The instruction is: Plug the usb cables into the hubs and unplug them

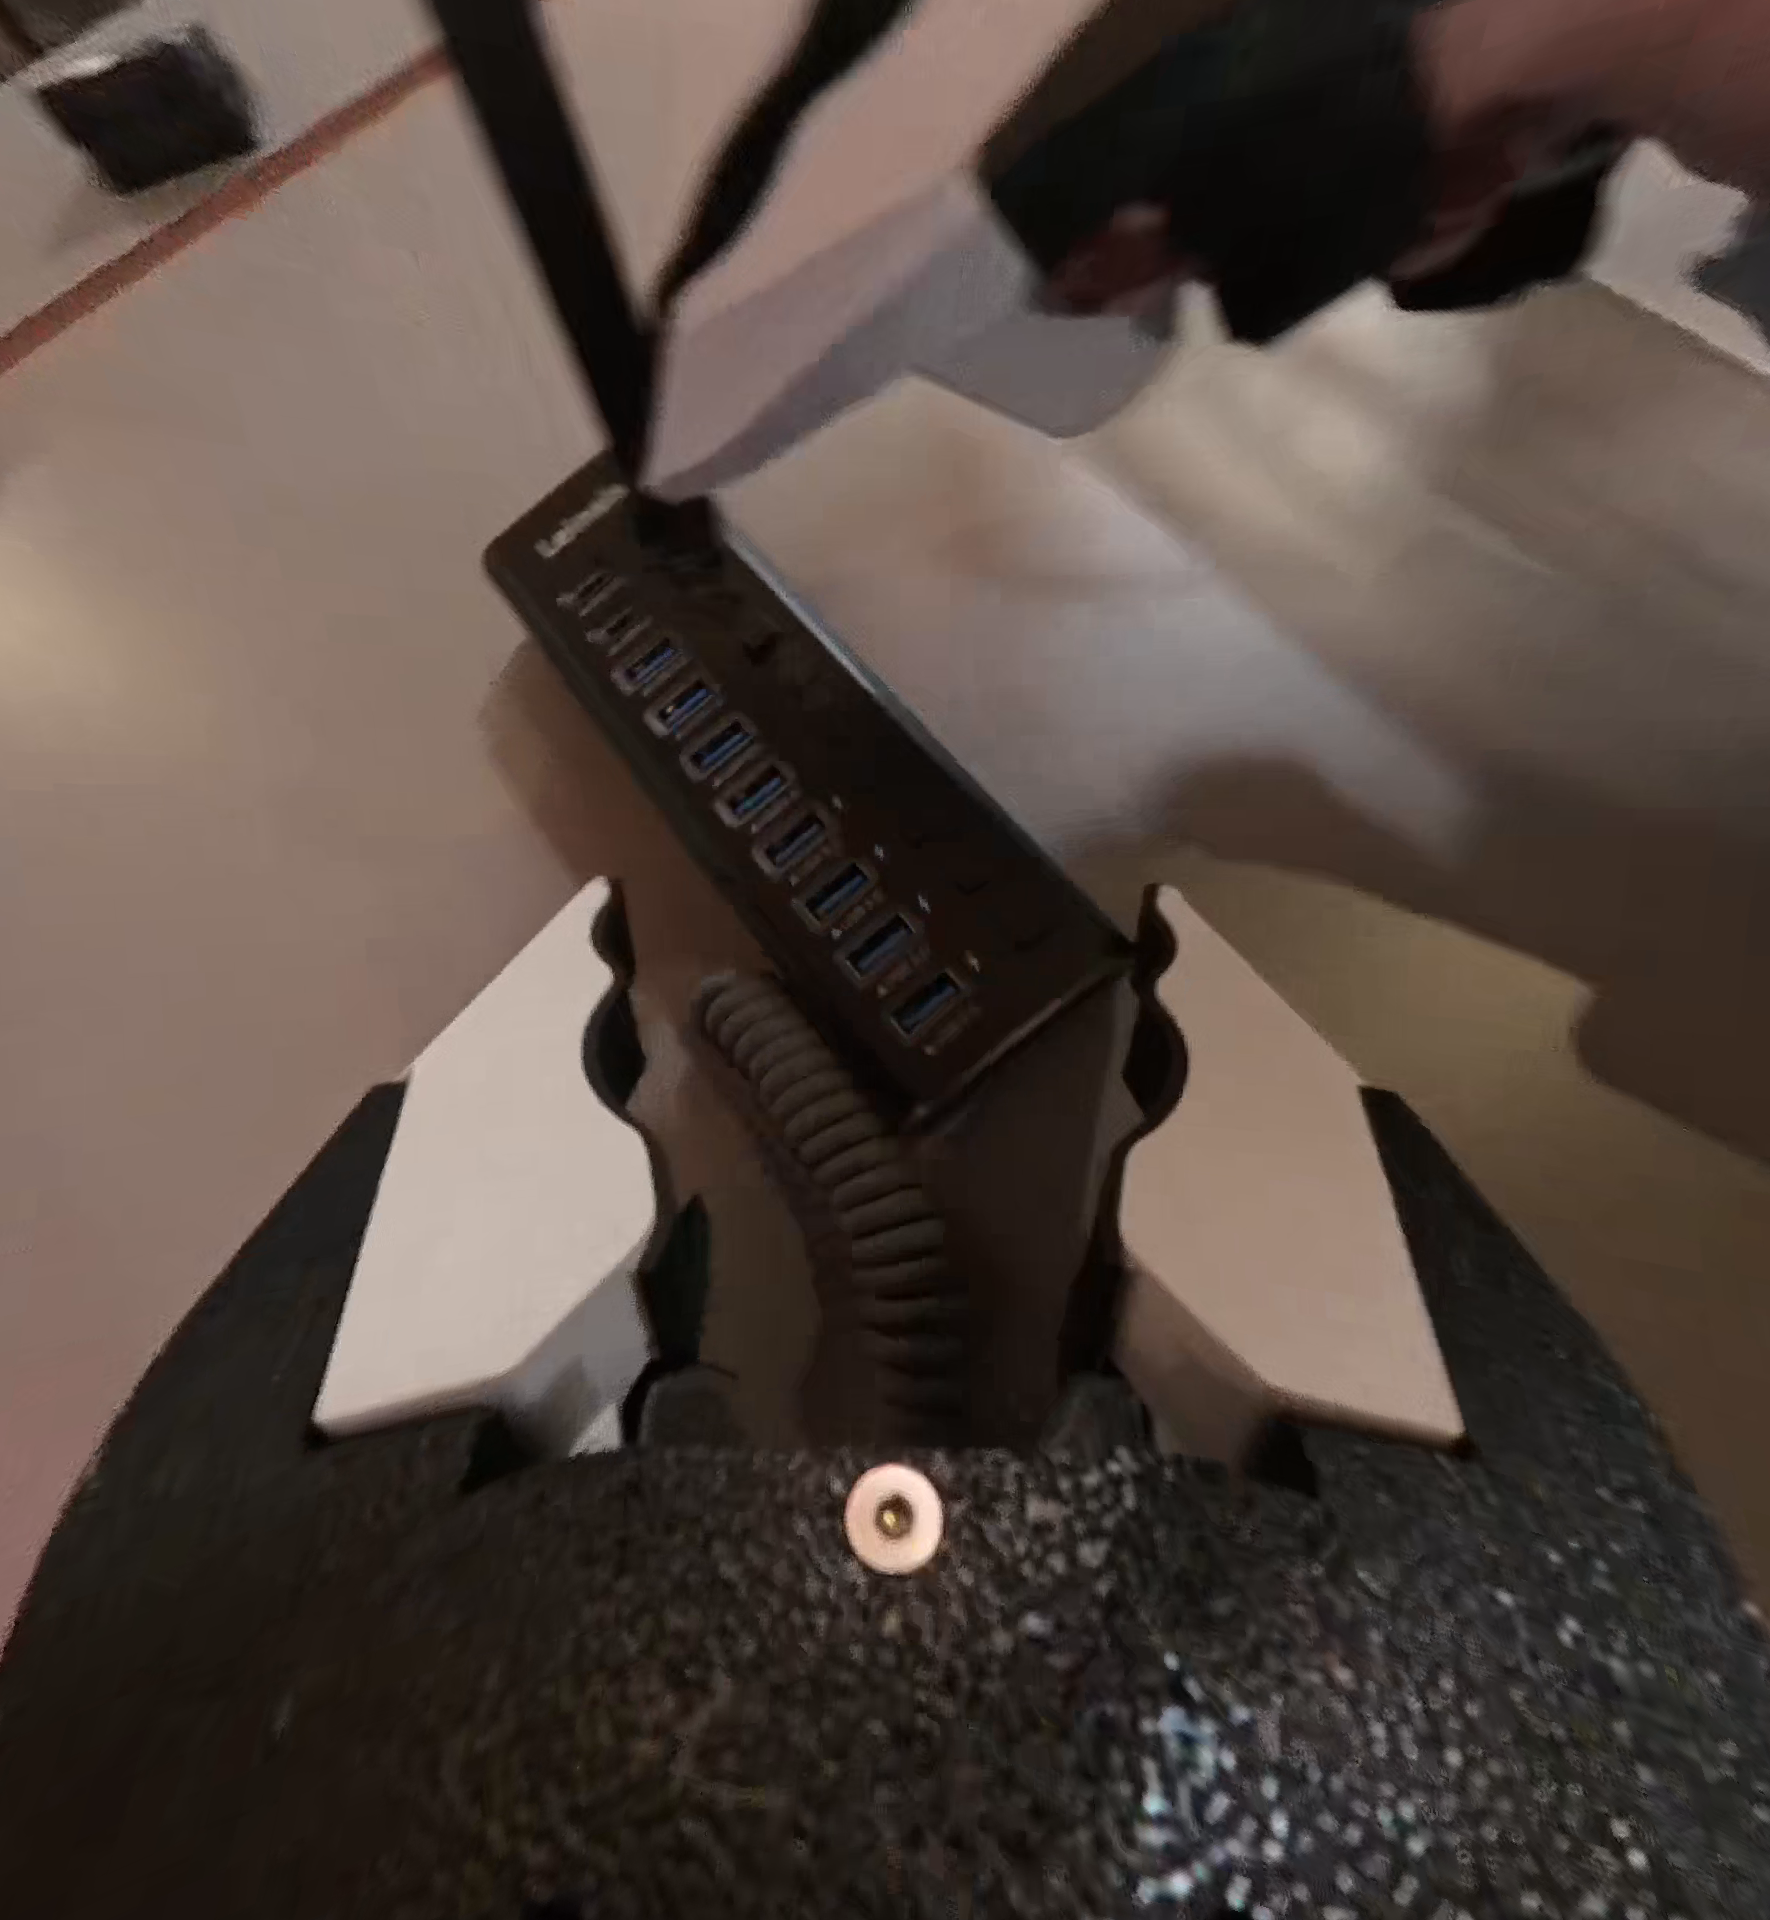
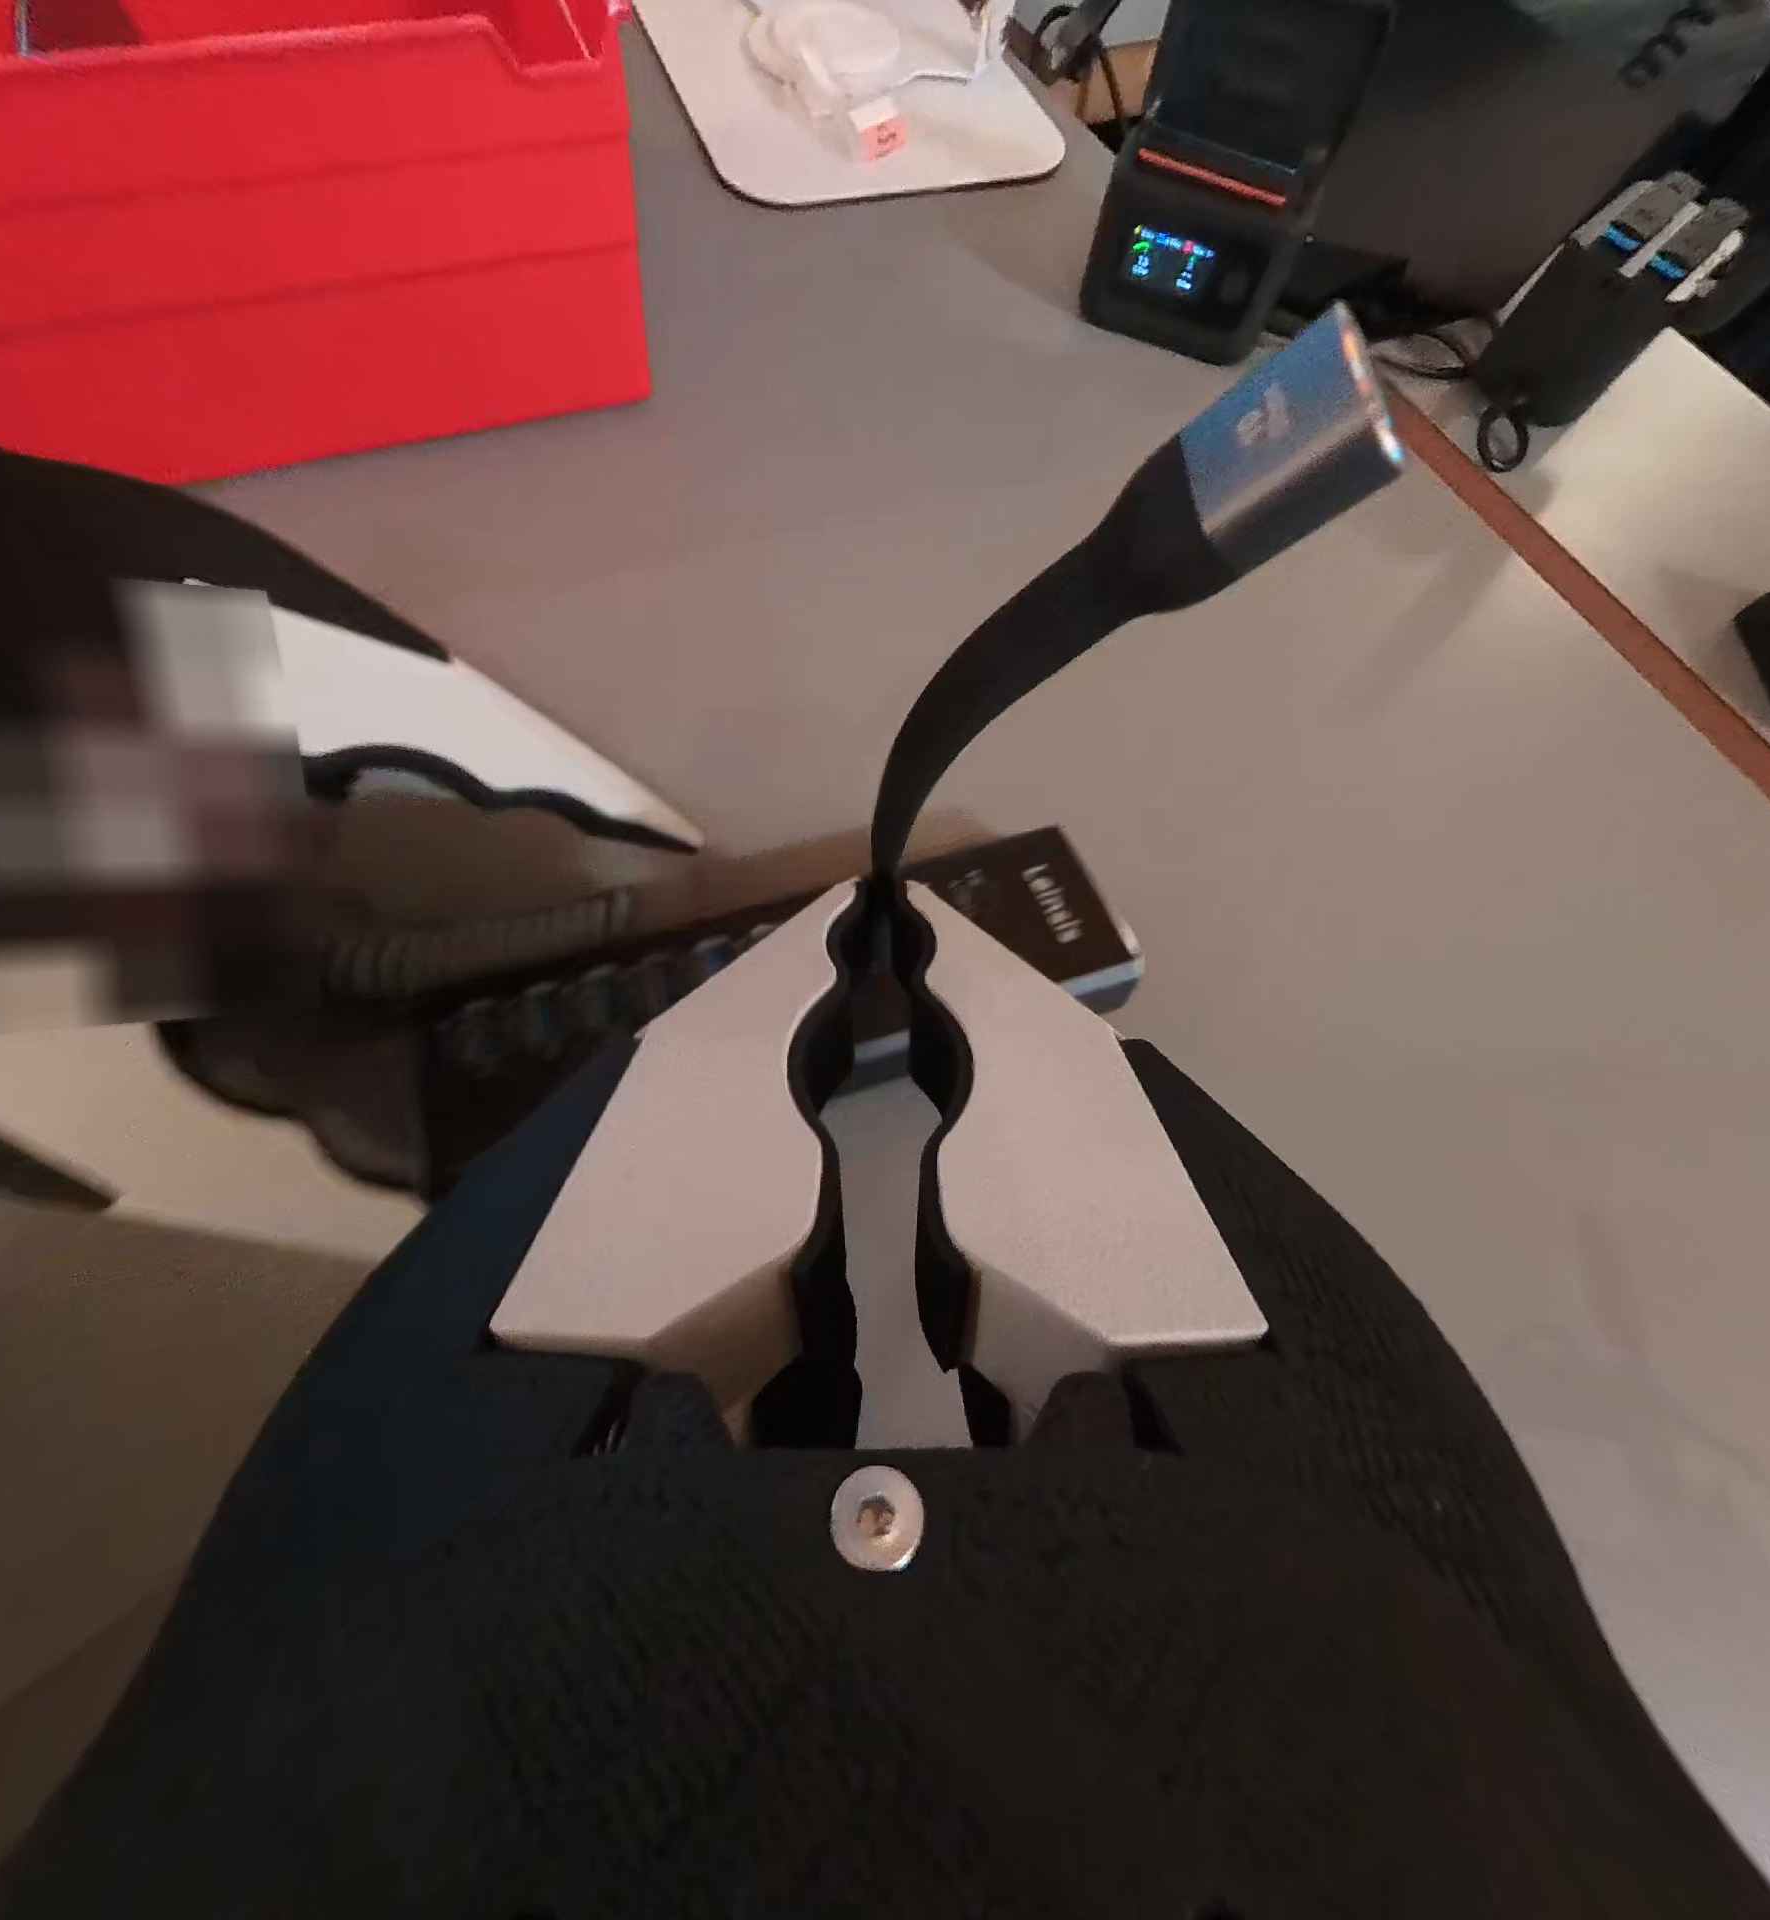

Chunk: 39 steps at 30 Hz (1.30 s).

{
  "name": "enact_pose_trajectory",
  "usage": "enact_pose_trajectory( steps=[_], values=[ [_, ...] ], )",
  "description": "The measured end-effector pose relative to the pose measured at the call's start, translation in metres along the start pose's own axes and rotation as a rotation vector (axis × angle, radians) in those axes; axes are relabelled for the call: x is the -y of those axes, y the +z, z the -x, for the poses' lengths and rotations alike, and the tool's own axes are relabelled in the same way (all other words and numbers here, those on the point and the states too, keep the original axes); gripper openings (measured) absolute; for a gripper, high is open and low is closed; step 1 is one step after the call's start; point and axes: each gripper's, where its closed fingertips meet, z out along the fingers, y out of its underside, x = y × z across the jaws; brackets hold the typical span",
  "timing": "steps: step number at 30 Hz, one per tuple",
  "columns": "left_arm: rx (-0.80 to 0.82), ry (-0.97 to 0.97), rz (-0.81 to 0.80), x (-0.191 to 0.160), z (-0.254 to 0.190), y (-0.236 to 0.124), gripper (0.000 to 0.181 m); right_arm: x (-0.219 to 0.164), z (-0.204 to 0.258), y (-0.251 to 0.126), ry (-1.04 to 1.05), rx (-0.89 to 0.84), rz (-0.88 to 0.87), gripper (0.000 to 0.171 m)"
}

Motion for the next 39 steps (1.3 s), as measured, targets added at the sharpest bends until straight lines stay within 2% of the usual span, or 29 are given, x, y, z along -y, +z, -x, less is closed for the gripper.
enact_pose_trajectory(
  steps=[1, 3, 6, 11, 15, 29, 39],
  values=[
    [0.038, -0.02, -0.022, 0.004, 0.013, -0.001, 0.08, 0.002, -0.002, 0.001, 0.016, -0.007, -0.01, 0.0],
    [0.011, -0.072, -0.046, 0.008, 0.024, 0.0, 0.081, 0.006, -0.007, 0.003, 0.049, -0.03, -0.031, 0.0],
    [-0.067, -0.129, 0.009, 0.003, 0.023, 0.006, 0.087, 0.012, -0.023, 0.008, 0.072, -0.083, -0.043, 0.0],
    [-0.023, -0.029, 0.114, -0.002, 0.016, 0.02, 0.098, 0.014, -0.024, 0.022, -0.021, -0.02, 0.059, 0.0],
    [-0.01, 0.048, 0.113, 0.003, 0.014, 0.026, 0.085, 0.007, -0.022, 0.027, -0.029, 0.03, 0.128, 0.0],
    [-0.136, 0.04, 0.056, 0.003, 0.016, 0.028, 0.088, 0.004, -0.015, 0.032, -0.001, 0.086, 0.083, 0.0],
    [-0.178, -0.04, 0.035, 0.0, 0.014, 0.03, 0.087, -0.001, -0.025, 0.032, -0.088, -0.002, 0.133, 0.001]
  ],
)
